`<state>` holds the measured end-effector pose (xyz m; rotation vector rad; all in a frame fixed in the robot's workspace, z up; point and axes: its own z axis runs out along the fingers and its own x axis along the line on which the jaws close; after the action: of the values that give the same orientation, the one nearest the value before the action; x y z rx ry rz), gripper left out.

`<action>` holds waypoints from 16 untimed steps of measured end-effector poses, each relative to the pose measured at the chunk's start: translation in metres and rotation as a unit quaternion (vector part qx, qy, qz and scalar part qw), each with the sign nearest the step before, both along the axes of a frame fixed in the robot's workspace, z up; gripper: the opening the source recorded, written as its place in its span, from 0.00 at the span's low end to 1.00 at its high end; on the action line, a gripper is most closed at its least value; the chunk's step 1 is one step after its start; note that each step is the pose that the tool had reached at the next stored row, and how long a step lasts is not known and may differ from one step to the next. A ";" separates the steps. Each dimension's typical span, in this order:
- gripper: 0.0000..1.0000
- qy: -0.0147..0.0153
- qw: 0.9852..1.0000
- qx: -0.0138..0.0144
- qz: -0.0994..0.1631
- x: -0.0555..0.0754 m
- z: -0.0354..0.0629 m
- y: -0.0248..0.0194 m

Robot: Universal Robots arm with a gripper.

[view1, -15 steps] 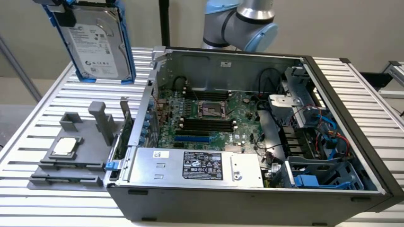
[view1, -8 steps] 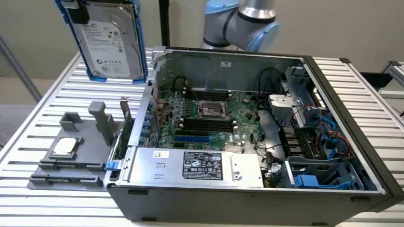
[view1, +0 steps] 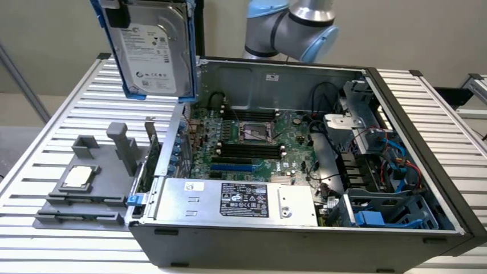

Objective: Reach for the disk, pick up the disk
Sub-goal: 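Pick up the disk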

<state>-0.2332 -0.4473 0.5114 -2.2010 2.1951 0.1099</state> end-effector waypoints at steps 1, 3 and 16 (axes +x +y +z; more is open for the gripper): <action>0.33 0.000 1.000 0.000 0.000 0.004 0.0003 -0.0013; 0.33 0.000 1.000 0.001 0.000 0.013 0.0007 -0.0041; 0.33 0.000 1.000 0.005 0.000 0.070 0.0013 -0.0230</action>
<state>-0.1627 -0.4704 0.5126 -2.1958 2.1896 0.1207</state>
